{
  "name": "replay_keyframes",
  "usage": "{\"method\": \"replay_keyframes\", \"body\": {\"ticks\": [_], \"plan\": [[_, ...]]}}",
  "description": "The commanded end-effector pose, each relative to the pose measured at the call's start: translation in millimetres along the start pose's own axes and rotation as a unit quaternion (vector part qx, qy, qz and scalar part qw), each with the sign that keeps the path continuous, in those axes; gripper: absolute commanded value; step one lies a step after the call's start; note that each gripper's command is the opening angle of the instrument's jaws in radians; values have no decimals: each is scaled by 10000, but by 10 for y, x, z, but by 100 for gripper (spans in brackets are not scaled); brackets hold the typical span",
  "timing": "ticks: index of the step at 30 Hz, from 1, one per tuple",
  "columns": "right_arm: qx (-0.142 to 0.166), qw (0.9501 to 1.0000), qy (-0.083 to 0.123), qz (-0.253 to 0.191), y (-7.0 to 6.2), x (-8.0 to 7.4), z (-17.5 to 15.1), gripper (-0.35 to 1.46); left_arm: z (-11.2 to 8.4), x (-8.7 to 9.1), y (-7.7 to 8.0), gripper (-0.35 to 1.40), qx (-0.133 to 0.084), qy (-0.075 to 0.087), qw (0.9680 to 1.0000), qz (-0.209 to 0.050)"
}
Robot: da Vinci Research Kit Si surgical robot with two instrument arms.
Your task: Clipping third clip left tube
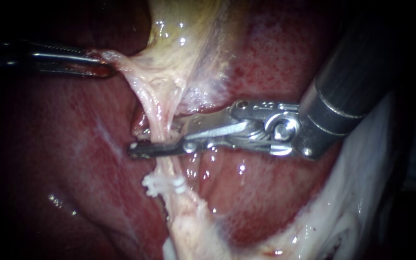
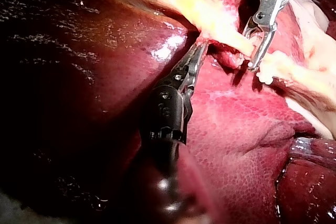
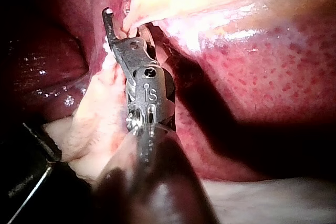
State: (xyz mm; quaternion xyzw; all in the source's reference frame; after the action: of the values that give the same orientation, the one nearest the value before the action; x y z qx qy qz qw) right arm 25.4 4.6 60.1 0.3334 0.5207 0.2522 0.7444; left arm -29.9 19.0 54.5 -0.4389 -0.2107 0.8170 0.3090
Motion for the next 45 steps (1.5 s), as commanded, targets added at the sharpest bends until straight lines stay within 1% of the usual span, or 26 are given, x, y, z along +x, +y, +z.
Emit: {"method": "replay_keyframes", "body": {"ticks": [1,3,4,6,8,13,24,29,33,37,41,45], "plan": [[-2,10000,1,2,0,0,0,17,0,0,0,-35,1,0,10000,1],[-6,10000,3,6,1,2,1,35,0,0,0,-35,0,0,10000,1],[-6,10000,19,8,1,3,2,41,0,0,0,-35,0,0,10000,1],[25,9998,181,3,4,4,6,49,0,0,0,-35,0,0,10000,1],[34,9995,315,-8,6,4,7,50,0,0,0,-35,0,0,10000,1],[52,9995,322,-19,11,-2,-2,50,-1,0,0,-35,-3,-1,10000,3],[97,9998,178,-46,19,-23,-51,50,-2,-1,-1,-35,-5,-1,10000,4],[85,9999,122,-40,19,-26,-72,50,-3,-1,-1,-35,-7,-2,10000,5],[112,9999,101,-34,17,-26,-84,50,-3,-1,-1,-35,-7,-2,10000,5],[149,9998,97,-18,11,-22,-96,50,-3,-1,-1,-35,-7,-2,10000,5],[188,9998,97,8,-1,-11,-102,50,-2,-1,-1,-35,-7,-2,10000,4],[204,9997,102,28,-14,0,-99,50,-2,-1,-1,-35,-7,-2,10000,4]]}}
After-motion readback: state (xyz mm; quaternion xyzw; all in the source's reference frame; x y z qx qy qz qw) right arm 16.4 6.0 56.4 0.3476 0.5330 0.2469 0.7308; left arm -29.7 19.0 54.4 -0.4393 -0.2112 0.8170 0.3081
